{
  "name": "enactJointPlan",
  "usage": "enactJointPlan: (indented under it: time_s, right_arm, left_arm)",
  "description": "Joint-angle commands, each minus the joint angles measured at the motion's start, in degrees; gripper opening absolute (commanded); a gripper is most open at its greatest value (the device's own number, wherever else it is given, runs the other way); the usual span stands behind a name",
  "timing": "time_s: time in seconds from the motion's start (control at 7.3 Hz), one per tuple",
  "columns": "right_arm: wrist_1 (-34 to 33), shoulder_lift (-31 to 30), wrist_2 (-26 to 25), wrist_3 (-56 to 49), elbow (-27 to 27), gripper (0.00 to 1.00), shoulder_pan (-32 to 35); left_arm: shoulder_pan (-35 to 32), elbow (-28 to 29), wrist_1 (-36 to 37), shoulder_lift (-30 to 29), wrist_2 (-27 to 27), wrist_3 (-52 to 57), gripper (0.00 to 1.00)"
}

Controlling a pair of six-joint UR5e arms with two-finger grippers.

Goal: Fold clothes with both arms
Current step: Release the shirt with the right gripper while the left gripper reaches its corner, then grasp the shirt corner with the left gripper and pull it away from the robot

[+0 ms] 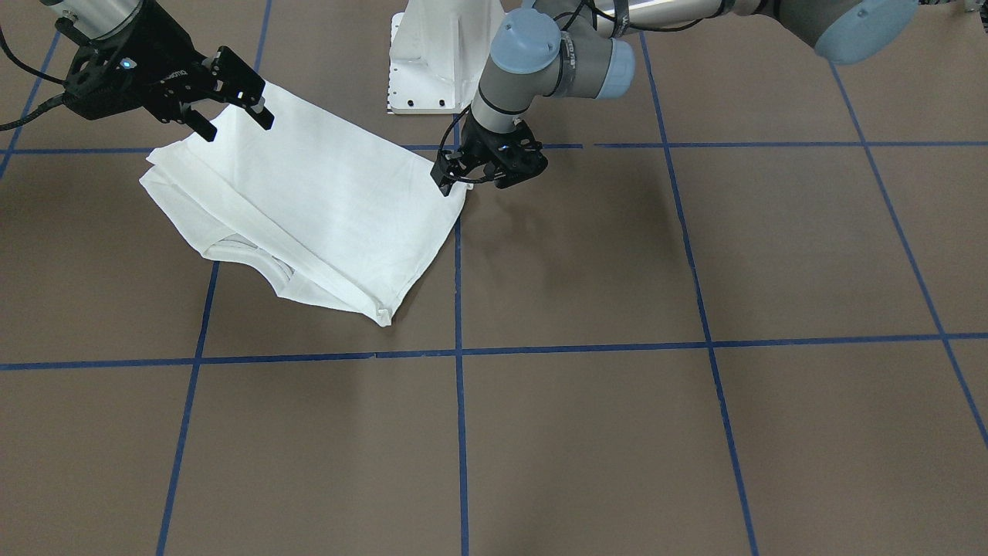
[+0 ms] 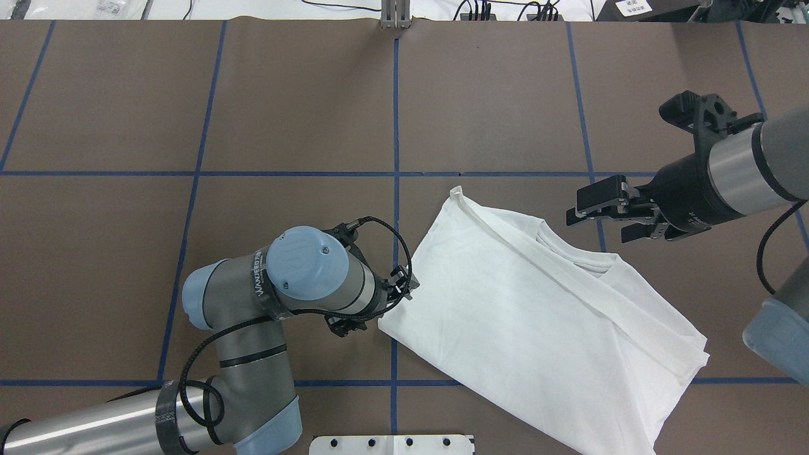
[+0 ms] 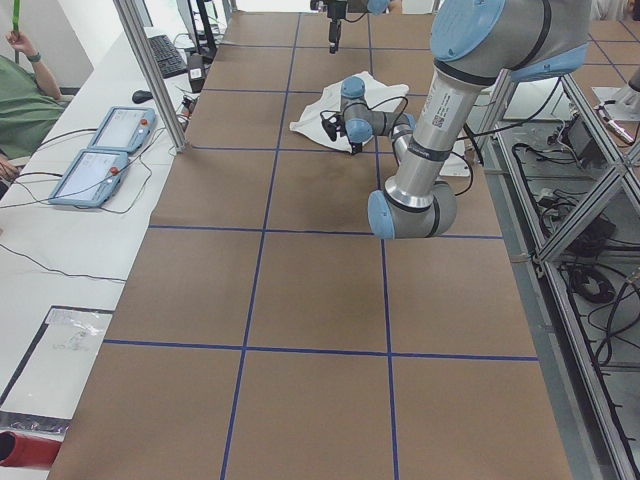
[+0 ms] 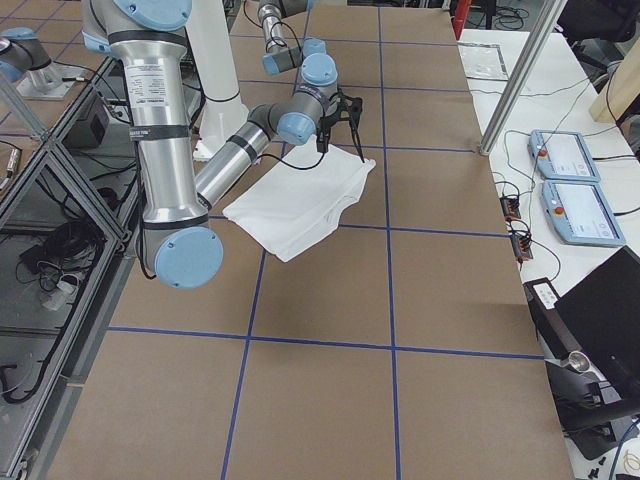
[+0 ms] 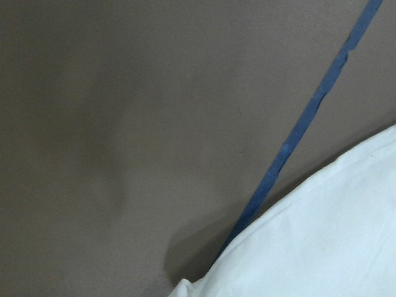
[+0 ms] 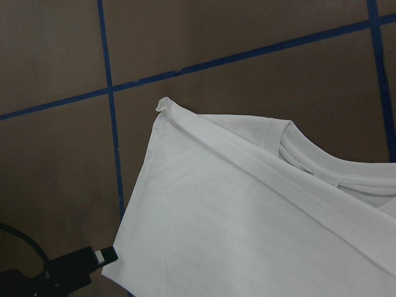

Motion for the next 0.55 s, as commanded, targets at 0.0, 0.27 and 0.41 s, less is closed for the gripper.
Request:
enactJointPlan:
  time_s: [0.0,0.27,0.41]
  right_arm:
    - [0.00,0.03,0.20,0.00,-0.10,1.00,0.09]
    - [-0.09,0.03,0.29,0.00,-0.10,1.00,0.09]
    - [-0.09,0.03,0.29,0.00,-0.10,1.00,0.00]
  left_arm:
    - [0.93,1.00,-0.70,-0.17,0.09,-0.18,0.98]
    - [2.16,1.00,-0.61,-0.35,0.09,-0.36,0.88]
    - [2.16,1.00,-0.61,-0.35,0.09,-0.44,0.71]
